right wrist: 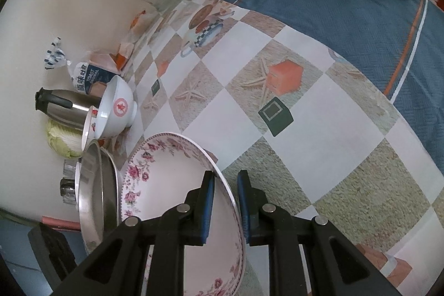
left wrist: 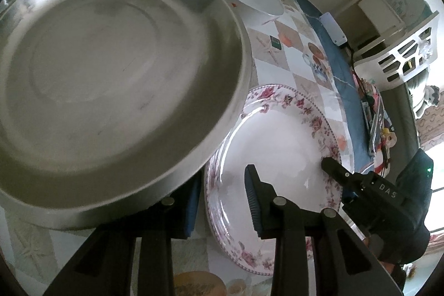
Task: Organize plates and bowls
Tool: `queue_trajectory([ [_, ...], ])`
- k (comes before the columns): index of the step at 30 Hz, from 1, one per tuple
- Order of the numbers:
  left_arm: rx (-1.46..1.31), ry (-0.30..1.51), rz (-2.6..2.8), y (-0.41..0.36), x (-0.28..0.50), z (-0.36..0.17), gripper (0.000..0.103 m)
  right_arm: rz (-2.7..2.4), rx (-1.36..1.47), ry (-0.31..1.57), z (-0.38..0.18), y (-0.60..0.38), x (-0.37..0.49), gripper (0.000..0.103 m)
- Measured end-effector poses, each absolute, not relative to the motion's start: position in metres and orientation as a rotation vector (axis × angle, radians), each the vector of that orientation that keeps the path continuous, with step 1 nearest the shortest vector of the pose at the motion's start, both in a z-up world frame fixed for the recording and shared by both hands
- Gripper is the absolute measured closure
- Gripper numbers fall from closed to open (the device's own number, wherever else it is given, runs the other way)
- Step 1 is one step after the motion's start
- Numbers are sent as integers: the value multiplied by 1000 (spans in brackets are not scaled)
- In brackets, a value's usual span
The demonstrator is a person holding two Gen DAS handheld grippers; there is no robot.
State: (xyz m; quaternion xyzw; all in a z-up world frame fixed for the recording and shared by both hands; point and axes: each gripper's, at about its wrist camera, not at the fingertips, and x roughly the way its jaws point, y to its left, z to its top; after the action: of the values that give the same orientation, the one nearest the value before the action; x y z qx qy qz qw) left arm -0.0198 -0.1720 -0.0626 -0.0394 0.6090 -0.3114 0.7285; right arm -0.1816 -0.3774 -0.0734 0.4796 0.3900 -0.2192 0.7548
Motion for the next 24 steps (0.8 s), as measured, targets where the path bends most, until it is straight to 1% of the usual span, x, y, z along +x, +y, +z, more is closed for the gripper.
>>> queue_trajectory([
  [9, -121, 1349, -697, -170, -15, -63, 70, -423, 1101, 817, -80, -381, -185, 84],
  [15, -111, 1353, -685, -166, -15, -63, 80, -426, 1072, 823, -77, -379, -183, 86],
  [24, -73, 1366, -748, -177, -22, -60, 81, -470, 1054, 821, -72, -383, -193, 86],
])
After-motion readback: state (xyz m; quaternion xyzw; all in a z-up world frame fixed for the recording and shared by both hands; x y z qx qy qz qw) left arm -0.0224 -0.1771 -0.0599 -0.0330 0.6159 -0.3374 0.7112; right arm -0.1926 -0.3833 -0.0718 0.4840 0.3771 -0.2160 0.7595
